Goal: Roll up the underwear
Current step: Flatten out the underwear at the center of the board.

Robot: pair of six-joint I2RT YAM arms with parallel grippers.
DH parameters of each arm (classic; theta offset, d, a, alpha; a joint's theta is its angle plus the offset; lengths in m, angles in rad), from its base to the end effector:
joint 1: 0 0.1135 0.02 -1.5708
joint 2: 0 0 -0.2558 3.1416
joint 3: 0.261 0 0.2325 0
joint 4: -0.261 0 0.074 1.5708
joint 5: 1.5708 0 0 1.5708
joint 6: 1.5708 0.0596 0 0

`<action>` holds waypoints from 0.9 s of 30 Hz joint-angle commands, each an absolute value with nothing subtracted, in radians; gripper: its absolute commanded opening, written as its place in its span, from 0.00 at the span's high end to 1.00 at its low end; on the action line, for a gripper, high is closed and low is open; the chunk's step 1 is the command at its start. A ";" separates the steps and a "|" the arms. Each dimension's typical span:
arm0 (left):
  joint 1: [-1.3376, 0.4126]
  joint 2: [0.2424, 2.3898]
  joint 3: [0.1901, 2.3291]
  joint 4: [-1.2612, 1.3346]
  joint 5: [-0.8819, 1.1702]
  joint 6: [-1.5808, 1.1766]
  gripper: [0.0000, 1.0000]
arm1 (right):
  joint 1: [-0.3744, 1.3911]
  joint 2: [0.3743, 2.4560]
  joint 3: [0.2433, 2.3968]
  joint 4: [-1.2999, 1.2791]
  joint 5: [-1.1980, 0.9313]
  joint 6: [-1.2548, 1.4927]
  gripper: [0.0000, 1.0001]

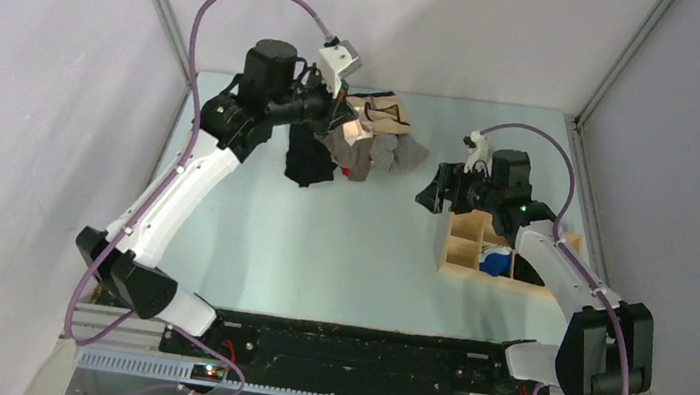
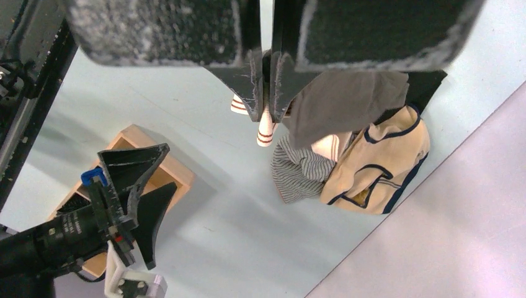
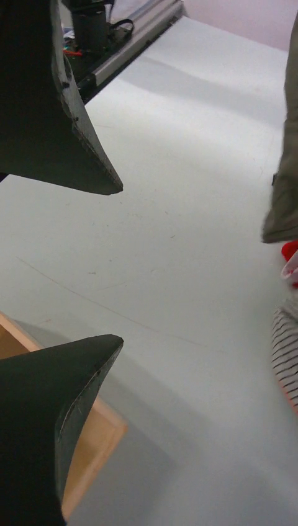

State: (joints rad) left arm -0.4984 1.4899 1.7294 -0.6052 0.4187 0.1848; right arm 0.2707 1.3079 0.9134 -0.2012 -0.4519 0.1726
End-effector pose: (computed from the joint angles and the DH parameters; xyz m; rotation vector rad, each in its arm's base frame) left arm 0.2724 -0.1758 0.4341 0.9130 1.7253 -0.6128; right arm 0.2721 0.1025 0.2580 -0.3716 2.1607 0.7417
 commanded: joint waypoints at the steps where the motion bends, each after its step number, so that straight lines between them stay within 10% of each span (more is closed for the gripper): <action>1: -0.505 1.429 1.659 -0.502 0.384 0.147 0.99 | 0.267 1.277 0.968 -0.132 -0.598 0.058 0.11; 21: -0.578 1.179 1.455 -0.523 0.274 0.165 0.99 | 0.389 1.460 0.944 -0.068 -0.909 0.075 0.05; 27: -0.520 1.139 1.071 -0.418 -0.125 -0.023 1.00 | 0.402 1.592 0.971 -0.016 -0.814 0.185 0.12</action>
